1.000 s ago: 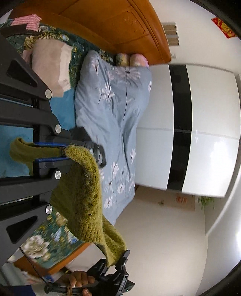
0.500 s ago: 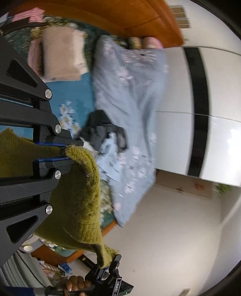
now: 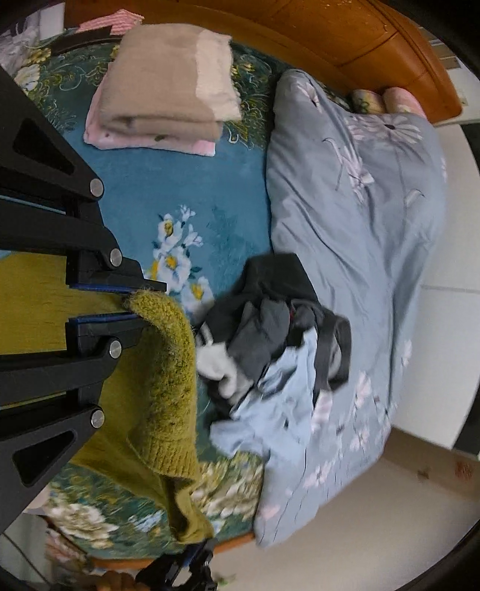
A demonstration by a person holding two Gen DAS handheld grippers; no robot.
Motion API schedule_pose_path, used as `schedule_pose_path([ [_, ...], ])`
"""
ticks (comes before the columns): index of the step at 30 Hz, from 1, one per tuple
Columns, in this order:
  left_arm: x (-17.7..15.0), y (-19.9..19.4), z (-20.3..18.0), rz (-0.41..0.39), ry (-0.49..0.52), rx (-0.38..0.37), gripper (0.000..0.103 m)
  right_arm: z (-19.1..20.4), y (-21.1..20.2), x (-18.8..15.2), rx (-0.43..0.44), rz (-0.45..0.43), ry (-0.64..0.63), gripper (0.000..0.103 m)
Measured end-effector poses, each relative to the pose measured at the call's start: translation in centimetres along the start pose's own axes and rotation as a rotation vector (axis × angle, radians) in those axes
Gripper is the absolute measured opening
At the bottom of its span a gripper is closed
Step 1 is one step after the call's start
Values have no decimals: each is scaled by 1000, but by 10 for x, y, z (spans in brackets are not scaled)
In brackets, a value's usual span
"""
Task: Fold clothes
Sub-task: 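Lift the sweater off the pile with both grippers, holding it spread, then lay the sweater flat on the open sheet and open both grippers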
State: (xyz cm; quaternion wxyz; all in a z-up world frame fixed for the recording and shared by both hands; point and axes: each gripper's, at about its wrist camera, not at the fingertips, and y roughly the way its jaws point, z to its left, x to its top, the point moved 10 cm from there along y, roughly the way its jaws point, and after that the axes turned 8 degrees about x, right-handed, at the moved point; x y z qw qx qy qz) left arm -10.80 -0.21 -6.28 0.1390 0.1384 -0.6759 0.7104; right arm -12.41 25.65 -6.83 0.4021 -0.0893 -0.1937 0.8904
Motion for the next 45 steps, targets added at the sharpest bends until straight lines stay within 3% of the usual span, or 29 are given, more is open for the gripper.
schedule_pose_path([
  [5, 16, 39, -13, 48, 21, 29, 9, -7, 28, 40, -60, 33, -39, 7],
  [9, 3, 73, -23, 112, 75, 75, 10, -50, 52, 28, -115, 122, 24, 7],
  [14, 4, 107, 1, 183, 21, 83, 10, -109, 73, -4, -216, 189, 120, 10],
  [19, 14, 133, 19, 226, 1, 63, 10, -126, 88, -5, -314, 220, 73, 10],
  [20, 15, 139, 21, 234, -1, 59, 10, -129, 92, 0, -315, 213, 95, 15],
  [23, 15, 153, 25, 245, -44, 36, 10, -140, 104, 17, -284, 150, 215, 56],
  [24, 16, 155, 26, 245, -53, 29, 10, -144, 111, 22, -269, 125, 264, 58],
  [30, 19, 168, 28, 244, -40, 18, 10, -161, 152, 38, -261, 75, 423, 58],
  [35, 18, 170, 30, 241, -43, 0, 10, -184, 167, 39, -359, 86, 495, 58],
  [37, 17, 170, 31, 239, -39, -3, 10, -188, 165, 37, -365, 87, 499, 47],
  [39, 15, 169, 33, 239, -44, -7, 10, -185, 156, 35, -348, 79, 475, 23],
  [41, 14, 167, 33, 235, -56, -11, 10, -180, 145, 31, -334, 77, 436, 9],
  [45, 9, 158, 31, 221, -60, -17, 10, -167, 106, 19, -296, 77, 315, 8],
])
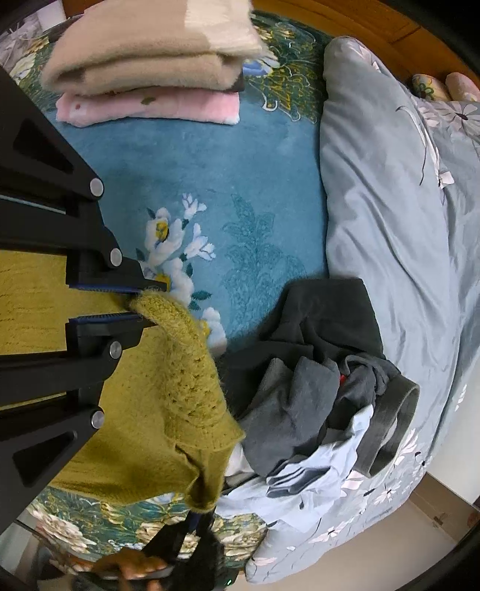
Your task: Fold clothes
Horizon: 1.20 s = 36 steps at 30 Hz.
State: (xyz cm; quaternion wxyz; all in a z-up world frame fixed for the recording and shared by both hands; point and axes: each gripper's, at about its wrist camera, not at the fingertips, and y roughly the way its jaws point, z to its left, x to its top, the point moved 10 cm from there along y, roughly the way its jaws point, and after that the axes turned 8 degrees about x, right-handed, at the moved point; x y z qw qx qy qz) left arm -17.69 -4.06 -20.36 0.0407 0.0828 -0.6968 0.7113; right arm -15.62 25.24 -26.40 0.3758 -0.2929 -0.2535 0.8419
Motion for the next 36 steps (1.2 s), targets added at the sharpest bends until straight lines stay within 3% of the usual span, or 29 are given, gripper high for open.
schedule_pose_path([
  [5, -23, -16, -3, -31, -23, -7, 11, -25, -65, -41, 37, -48, -83, 8],
  [9, -63, -23, -3, -40, -53, 11, 12, -70, -91, -84, -39, -29, -94, 7],
  [12, -107, -17, -1, 1, -54, 41, 13, -120, -93, -121, -122, 6, -54, 5],
  [16, -173, -6, 12, 74, -73, 81, 13, -175, -106, -160, -156, 21, 39, 4],
  [21, -239, 6, 35, 193, -167, 75, 13, -193, -113, -173, -127, 32, 74, 5],
  [24, -247, 6, 40, 207, -240, 30, 13, -172, -100, -170, -109, 24, 52, 6],
  [29, -230, 13, 35, 221, -398, -77, 13, -152, -78, -152, -107, 2, 48, 7],
  [33, -210, 24, 30, 243, -528, -150, 13, -147, -59, -140, -120, -6, 71, 21],
  [36, -196, 38, 24, 255, -524, -135, 13, -144, -48, -134, -137, 7, 75, 25],
])
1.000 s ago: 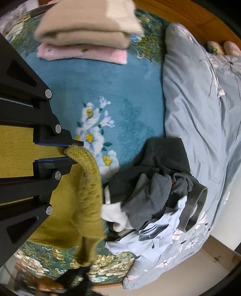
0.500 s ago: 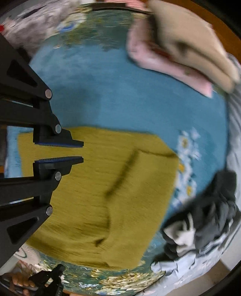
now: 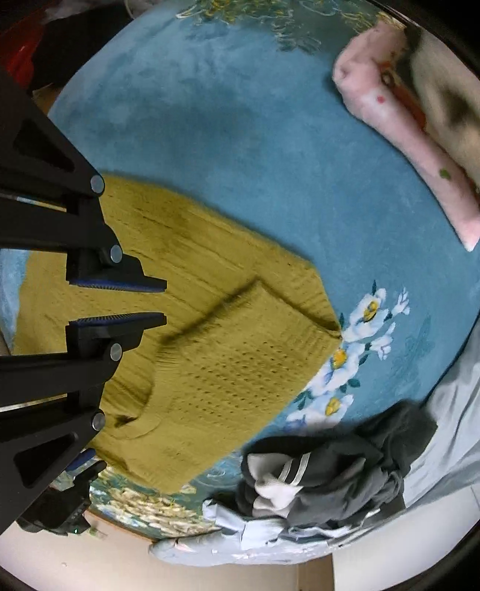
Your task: Fold clothes
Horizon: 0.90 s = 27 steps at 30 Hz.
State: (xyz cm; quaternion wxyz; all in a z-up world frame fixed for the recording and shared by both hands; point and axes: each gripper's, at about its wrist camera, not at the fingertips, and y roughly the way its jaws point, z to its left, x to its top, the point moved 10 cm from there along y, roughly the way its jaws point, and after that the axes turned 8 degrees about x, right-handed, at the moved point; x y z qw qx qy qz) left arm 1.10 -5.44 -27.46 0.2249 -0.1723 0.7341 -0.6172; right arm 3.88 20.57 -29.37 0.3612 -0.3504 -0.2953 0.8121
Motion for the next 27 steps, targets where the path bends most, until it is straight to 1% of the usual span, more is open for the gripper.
schedule_pose_path([
  [5, 14, 22, -6, 34, 33, 40, 13, -1, 10, 11, -45, 16, -15, 32],
  [7, 19, 32, -6, 51, 27, 48, 13, -1, 14, 19, -51, 15, -9, 39],
  [8, 21, 37, -6, 61, 18, 48, 14, -1, 16, 23, -53, 13, -6, 46],
  [9, 24, 43, -7, 73, 7, 47, 14, -1, 18, 28, -53, 12, -1, 48],
  [10, 26, 49, -7, 84, -3, 46, 17, 0, 21, 32, -58, 11, 1, 48],
  [12, 32, 61, -8, 107, -27, 42, 26, 0, 27, 39, -74, 12, 3, 48],
  [14, 37, 69, -11, 122, -49, 31, 37, -1, 32, 47, -89, 8, 7, 48],
  [16, 41, 78, -15, 143, -66, 24, 41, 0, 37, 52, -96, 5, 14, 48],
  [18, 44, 86, -19, 161, -81, 19, 41, -1, 41, 54, -106, 6, 19, 51],
  [22, 47, 91, -25, 171, -96, 14, 41, 2, 44, 55, -129, 5, 3, 51],
  [23, 47, 91, -26, 173, -90, 14, 39, 3, 43, 54, -128, 2, -4, 45],
  [24, 46, 91, -27, 176, -85, 13, 39, 4, 42, 53, -122, -2, -6, 31],
  [25, 46, 91, -29, 178, -81, 10, 37, 5, 41, 53, -118, -5, -4, 24],
  [26, 45, 89, -31, 178, -81, 0, 27, 6, 40, 52, -117, -6, -1, 14],
  [27, 45, 87, -32, 174, -79, -4, 21, 9, 39, 51, -112, -7, -2, 11],
])
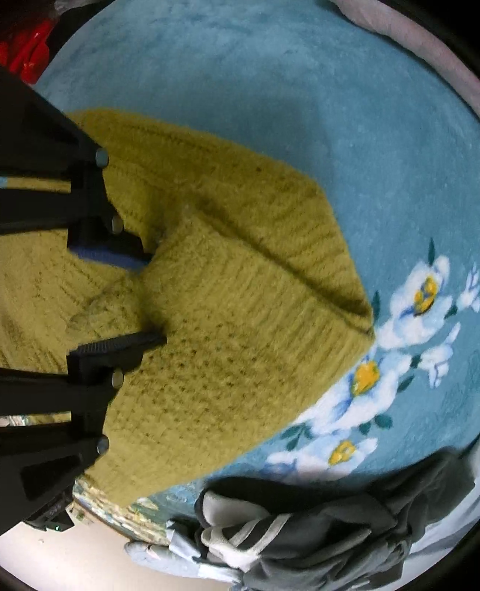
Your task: Fold clothes
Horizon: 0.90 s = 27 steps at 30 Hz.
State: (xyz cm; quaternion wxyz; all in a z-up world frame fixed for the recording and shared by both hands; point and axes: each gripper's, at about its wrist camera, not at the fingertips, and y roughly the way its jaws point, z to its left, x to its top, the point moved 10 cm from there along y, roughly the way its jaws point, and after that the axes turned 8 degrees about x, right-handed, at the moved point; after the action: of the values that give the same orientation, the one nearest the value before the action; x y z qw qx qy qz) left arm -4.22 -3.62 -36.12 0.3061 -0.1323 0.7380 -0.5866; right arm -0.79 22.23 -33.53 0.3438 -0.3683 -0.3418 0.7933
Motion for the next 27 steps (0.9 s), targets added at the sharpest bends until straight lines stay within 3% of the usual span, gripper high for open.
schedule_pose_path([
  [2, -2, -7, -1, -17, 12, 6, 12, 9, -6, -3, 18, -5, -28, 11],
  [12, -35, -64, -6, -152, 135, 16, 10, 34, -59, -42, 85, -47, -197, 10],
  [17, -73, -76, 9, -172, 171, 13, 10, 2, -75, -67, 64, -34, -219, 10],
  [27, -134, -35, 55, -102, 206, 82, 10, -80, -77, -112, -28, 1, -165, 10],
])
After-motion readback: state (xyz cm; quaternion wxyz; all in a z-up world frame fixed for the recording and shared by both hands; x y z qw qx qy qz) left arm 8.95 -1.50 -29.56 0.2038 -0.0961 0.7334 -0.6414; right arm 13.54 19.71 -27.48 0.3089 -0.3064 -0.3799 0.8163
